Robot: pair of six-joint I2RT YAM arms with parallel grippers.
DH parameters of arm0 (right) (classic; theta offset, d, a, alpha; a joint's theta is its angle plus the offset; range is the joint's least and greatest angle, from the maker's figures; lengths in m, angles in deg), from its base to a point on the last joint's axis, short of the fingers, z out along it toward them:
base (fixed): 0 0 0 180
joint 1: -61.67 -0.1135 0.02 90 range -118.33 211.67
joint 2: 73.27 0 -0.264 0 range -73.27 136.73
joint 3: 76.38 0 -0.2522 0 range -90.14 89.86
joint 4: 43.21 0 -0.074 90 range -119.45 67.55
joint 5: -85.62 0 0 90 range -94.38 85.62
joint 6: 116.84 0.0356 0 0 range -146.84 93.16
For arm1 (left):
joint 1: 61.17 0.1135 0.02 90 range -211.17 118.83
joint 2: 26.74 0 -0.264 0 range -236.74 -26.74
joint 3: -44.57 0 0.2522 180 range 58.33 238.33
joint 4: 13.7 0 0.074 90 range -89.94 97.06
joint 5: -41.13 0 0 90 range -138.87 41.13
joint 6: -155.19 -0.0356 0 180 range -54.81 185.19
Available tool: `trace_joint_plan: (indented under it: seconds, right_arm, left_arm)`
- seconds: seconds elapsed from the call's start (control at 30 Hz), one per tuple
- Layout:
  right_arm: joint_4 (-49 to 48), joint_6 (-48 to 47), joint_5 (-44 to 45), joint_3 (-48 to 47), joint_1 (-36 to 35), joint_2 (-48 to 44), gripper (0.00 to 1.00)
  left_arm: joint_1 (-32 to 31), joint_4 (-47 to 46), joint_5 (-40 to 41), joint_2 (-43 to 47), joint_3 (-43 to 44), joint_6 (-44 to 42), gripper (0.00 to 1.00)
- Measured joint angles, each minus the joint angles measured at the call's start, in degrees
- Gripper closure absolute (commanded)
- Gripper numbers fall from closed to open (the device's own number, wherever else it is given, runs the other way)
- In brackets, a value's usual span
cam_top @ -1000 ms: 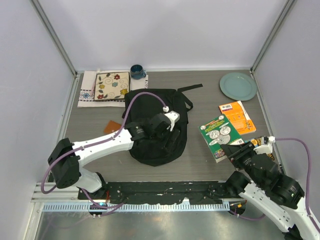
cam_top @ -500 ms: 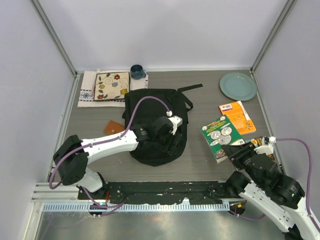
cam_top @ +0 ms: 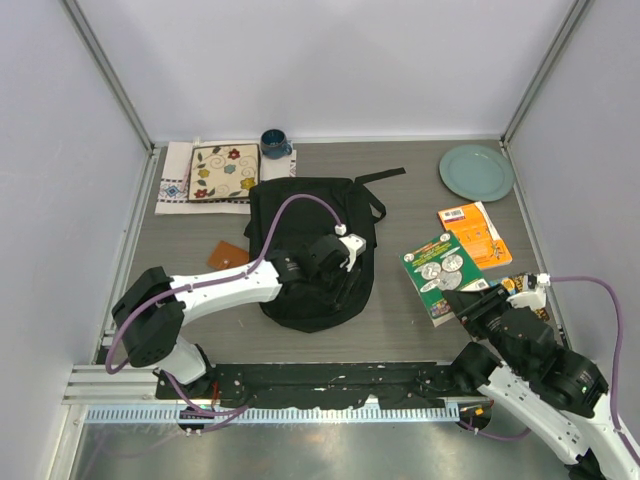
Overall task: Pack the student bag
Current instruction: Place the book in the student bag.
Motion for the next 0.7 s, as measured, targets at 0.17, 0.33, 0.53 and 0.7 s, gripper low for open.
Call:
trace_joint_plan:
  seconds: [0.17, 0.33, 0.53, 0.7]
  right_arm:
    - [0.4, 0.2, -0.1, 0.7, 0.0, -0.5, 1.0]
    - [0.4, 0.2, -0.2, 0.7, 0.0, -0.7, 1.0]
    - [0.4, 0.3, -0.2, 0.8, 0.0, -0.7, 1.0]
    - [0.4, 0.3, -0.2, 1.1, 0.0, -0.7, 1.0]
  left_arm:
    - [0.0, 0.0, 0.3, 0.0, 0.0, -0.1, 0.51]
    - [0.0, 0.0, 1.3, 0.0, 0.0, -0.1, 0.43]
    - [0.0, 0.0, 2.3, 0.0, 0.0, -0.3, 0.41]
    - [0.0, 0.1, 2.6, 0.1, 0.0, -0.3, 0.41]
